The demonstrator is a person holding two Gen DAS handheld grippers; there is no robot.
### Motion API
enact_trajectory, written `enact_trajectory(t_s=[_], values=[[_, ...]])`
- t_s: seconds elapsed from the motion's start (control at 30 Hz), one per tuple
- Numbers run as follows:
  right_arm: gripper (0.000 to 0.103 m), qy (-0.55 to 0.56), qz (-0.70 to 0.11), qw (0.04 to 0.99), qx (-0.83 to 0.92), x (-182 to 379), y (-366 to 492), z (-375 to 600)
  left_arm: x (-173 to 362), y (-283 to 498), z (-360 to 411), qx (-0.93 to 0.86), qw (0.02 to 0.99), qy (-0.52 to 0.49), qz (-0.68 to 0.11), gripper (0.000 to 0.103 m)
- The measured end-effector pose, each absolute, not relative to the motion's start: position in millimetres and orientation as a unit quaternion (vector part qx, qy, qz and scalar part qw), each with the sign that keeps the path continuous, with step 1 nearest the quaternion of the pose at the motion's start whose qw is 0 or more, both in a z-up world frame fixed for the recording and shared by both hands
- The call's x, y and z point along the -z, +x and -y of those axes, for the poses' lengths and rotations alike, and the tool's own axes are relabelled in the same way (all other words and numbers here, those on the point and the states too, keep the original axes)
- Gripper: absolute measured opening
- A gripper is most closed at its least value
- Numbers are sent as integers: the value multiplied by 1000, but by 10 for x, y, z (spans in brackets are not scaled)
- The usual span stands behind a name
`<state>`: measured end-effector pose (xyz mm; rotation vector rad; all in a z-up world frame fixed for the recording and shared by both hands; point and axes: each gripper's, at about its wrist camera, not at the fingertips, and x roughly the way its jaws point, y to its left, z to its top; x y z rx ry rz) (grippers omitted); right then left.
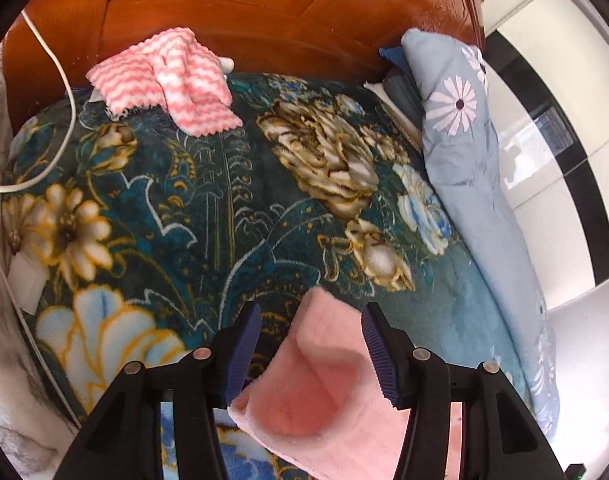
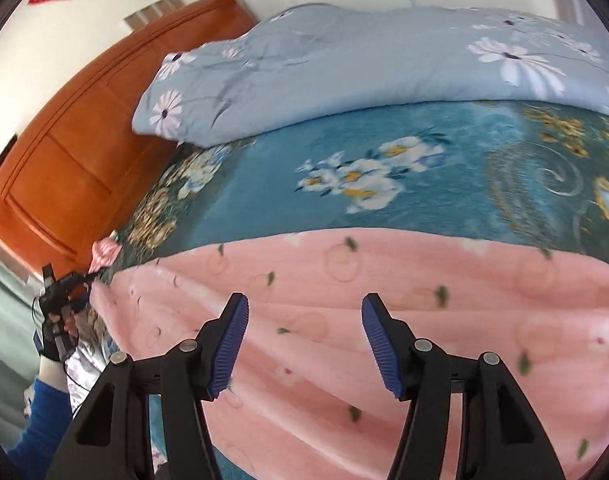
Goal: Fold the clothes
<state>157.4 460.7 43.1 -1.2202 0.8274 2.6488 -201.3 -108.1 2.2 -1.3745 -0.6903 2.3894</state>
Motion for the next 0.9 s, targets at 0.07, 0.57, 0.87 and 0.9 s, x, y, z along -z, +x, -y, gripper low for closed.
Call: enact_trajectory(t_s=[0.07,0.57,0.87,0.9], values=[[61,-417,-254,20,-872,-347,1305,-4422,-61,-2057,1054,-835,158,-475,228,70],[58,-507,-148,-69,-846,188,382,-3599,291,-2182,601,-833,183,-499,153,35],[5,-508,-123,-51,-851,110,451,-3446,309,-1997,472,-827,220,-501,128,4],[5,-495,-119,-45,-860,15,475,-3464,269,-1972,483,-832,223,-492,130,4]])
